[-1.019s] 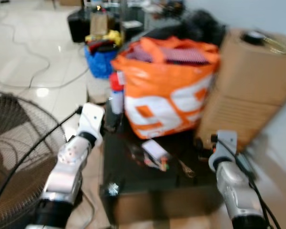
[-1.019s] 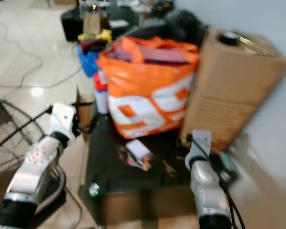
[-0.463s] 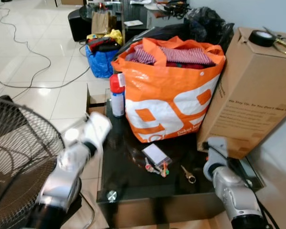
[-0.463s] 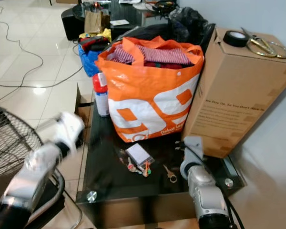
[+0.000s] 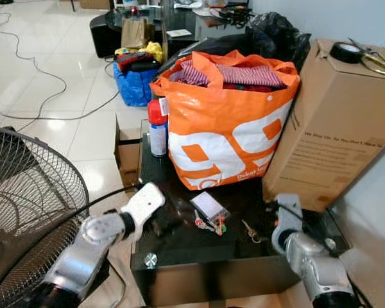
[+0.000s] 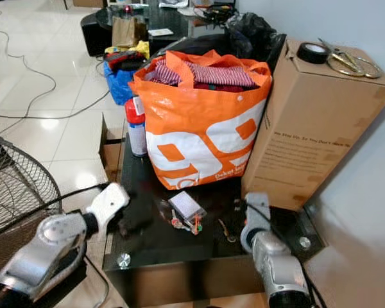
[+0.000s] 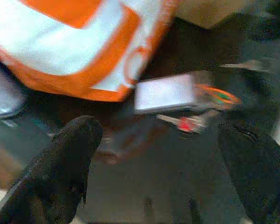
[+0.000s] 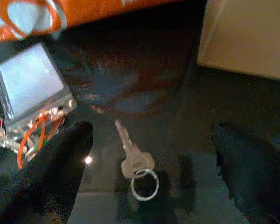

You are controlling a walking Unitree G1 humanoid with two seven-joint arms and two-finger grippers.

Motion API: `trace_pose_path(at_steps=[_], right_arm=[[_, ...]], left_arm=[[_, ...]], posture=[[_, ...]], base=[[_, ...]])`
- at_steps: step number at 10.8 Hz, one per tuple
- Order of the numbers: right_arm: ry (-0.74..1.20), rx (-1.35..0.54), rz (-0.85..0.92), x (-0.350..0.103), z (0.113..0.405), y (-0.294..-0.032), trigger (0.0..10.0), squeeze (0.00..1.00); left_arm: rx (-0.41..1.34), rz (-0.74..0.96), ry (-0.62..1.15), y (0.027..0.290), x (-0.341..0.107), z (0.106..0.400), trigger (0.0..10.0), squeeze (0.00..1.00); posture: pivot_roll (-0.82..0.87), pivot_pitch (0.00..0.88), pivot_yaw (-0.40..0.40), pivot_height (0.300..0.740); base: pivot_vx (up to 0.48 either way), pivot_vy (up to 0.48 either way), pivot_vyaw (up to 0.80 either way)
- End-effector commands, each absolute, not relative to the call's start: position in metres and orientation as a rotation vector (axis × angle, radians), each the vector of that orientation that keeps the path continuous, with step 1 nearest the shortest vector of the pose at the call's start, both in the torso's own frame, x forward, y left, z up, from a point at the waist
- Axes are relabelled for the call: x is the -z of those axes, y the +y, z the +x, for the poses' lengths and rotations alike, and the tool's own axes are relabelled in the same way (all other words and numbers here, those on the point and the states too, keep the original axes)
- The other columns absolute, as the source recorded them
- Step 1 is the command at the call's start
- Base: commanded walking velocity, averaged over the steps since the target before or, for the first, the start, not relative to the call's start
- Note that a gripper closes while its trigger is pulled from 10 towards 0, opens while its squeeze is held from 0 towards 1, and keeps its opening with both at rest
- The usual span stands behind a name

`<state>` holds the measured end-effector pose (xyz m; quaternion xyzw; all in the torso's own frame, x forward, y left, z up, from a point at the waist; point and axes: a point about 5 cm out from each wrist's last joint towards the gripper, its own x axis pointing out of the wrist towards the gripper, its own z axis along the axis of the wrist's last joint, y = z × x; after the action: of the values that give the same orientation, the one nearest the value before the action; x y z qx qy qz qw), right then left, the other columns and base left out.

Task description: Hang keys on a hook

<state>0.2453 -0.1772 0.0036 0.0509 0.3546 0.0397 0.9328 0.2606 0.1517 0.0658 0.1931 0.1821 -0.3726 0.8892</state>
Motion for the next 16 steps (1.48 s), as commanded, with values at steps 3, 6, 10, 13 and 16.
trace_pose_path(at_steps=[3,6,10,13,16], right_arm=[[0.721,-0.071,0.078,-0.007,0.247,-0.183,10.0,1.0],[0.738,-0.094,0.052,-0.004,0.246,-0.18,10.0,0.15],[0.751,-0.097,0.032,-0.002,0.247,-0.183,10.0,0.0],[0.781,-0.113,0.127,0.012,0.249,-0.174,10.0,0.0],[0.813,-0.094,0.339,0.019,0.249,-0.177,10.0,0.0]], left_arm=[[0.606,0.229,0.33,0.156,-0.083,0.282,10.0,0.0],[0.702,0.343,0.365,0.15,-0.071,0.273,10.0,0.0],[0.761,0.369,0.382,0.142,-0.068,0.271,10.0,0.0],[1.039,0.486,0.449,0.12,-0.051,0.248,10.0,0.0],[1.077,0.568,0.486,0.118,-0.044,0.246,10.0,0.0]], posture=[[-0.08,0.0,-0.054,0.74],[-0.08,0.0,-0.055,0.74],[-0.09,0.0,-0.053,0.74],[-0.13,0.0,-0.032,0.74],[-0.14,0.0,-0.062,0.74]], base=[[0.0,0.0,0.0],[0.0,0.0,0.0],[0.0,0.0,0.0],[0.0,0.0,0.0],[0.0,0.0,0.0]])
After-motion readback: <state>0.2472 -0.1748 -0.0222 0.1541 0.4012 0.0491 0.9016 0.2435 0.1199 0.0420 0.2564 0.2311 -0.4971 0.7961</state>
